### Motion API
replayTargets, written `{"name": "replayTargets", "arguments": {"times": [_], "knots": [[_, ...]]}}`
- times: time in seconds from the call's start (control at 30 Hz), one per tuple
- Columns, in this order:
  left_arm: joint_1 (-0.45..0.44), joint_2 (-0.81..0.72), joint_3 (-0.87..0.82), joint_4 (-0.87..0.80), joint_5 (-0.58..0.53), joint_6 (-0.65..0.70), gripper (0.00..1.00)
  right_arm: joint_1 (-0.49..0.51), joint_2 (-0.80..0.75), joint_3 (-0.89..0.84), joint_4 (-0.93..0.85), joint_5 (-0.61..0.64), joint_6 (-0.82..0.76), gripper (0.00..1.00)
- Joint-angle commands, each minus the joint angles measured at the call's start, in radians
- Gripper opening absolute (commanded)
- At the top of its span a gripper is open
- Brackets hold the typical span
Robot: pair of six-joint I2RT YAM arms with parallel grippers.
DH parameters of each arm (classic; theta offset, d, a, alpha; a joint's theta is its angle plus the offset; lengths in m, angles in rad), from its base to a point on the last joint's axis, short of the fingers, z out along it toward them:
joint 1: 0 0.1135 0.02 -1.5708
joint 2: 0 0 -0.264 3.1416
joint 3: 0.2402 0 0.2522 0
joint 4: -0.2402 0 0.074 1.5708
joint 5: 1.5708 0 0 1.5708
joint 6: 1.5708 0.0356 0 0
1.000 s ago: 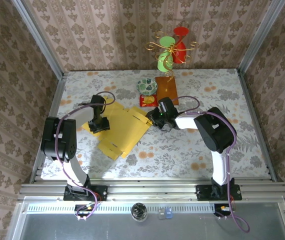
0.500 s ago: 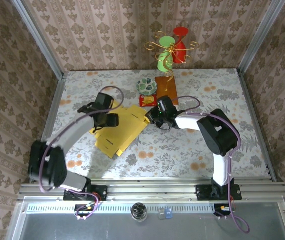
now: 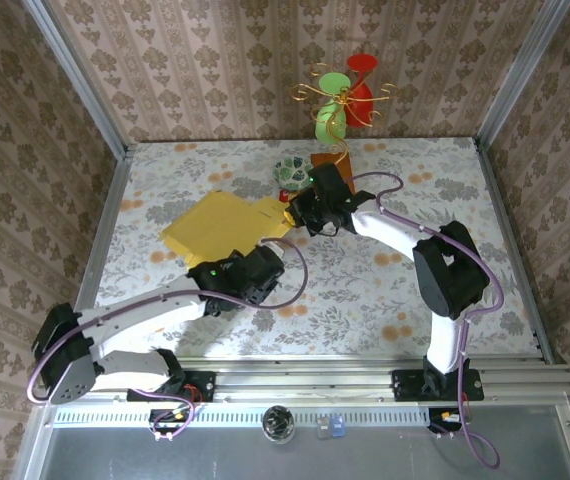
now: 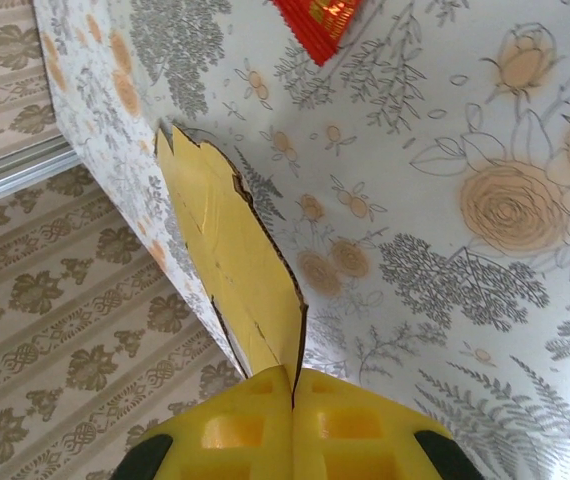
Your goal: Fold the paper box
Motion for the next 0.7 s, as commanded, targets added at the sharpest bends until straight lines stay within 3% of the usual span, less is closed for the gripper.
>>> {"name": "replayTargets", "arguments": {"times": [0.0, 0.2, 0.37, 0.43, 0.47, 0.67], "knots": [[-0.011, 0.072, 0.037, -0.108, -0.212, -0.013, 0.73, 0.003, -0.037, 0.033, -0.121, -0.022, 0.034, 0.0], [-0.015, 0.145, 0.067, -0.136, -0.269, -0.012, 0.6, -0.007, -0.055, 0.042, -0.157, -0.041, 0.046, 0.0], [-0.018, 0.101, 0.069, -0.095, -0.258, 0.055, 0.13, -0.015, -0.062, 0.036, -0.155, -0.069, 0.051, 0.0], [-0.023, 0.073, 0.064, -0.071, -0.25, 0.086, 0.0, -0.019, -0.064, 0.045, -0.145, -0.083, 0.047, 0.0], [-0.023, 0.06, 0.061, -0.065, -0.247, 0.097, 0.0, -0.022, -0.067, 0.052, -0.147, -0.089, 0.036, 0.01], [-0.02, -0.028, 0.077, -0.04, -0.183, 0.139, 0.0, -0.054, -0.177, 0.129, -0.285, 0.01, -0.124, 0.44]]}}
